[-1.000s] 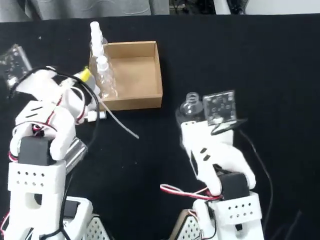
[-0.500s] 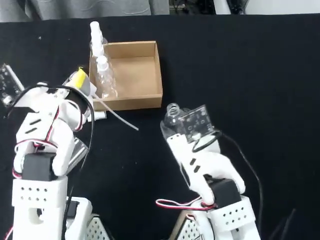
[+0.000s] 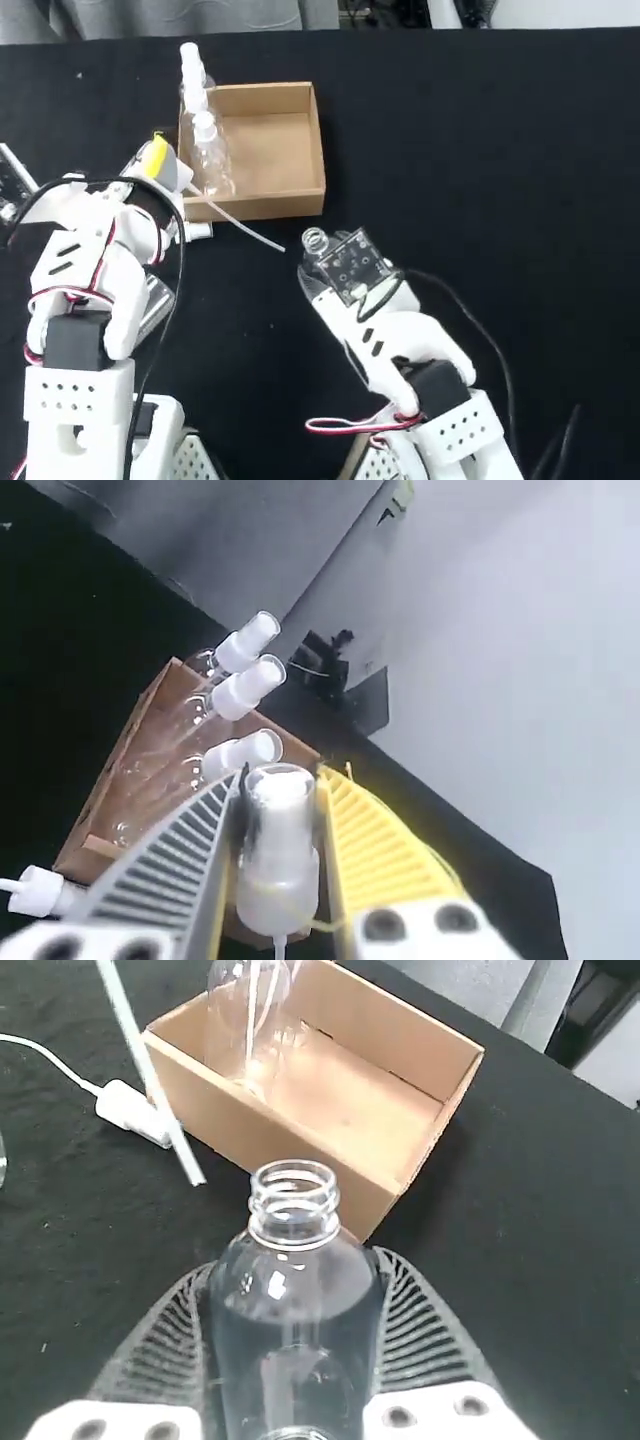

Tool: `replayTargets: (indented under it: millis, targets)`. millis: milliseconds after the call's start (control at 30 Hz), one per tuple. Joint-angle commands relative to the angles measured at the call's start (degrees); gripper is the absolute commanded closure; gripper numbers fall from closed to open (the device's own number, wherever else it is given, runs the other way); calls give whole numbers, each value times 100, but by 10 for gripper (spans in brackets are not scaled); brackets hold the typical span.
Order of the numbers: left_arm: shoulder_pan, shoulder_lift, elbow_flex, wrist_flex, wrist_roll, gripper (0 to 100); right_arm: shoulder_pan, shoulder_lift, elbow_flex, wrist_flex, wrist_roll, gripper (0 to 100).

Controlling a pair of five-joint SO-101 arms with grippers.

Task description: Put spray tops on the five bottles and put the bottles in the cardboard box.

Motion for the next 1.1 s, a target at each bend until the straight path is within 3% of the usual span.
replayTargets:
  millis: [0,467,1067]
  targets:
    - [-48,-132,-444,-132,97,972,-105,-198,84,-360,53,986]
    - [-48,-132,-488,-510,404,972,-378,-198,382,-651,413,987]
    - [22,-132,-426,-185,396,972,-343,-198,409,-695,492,987]
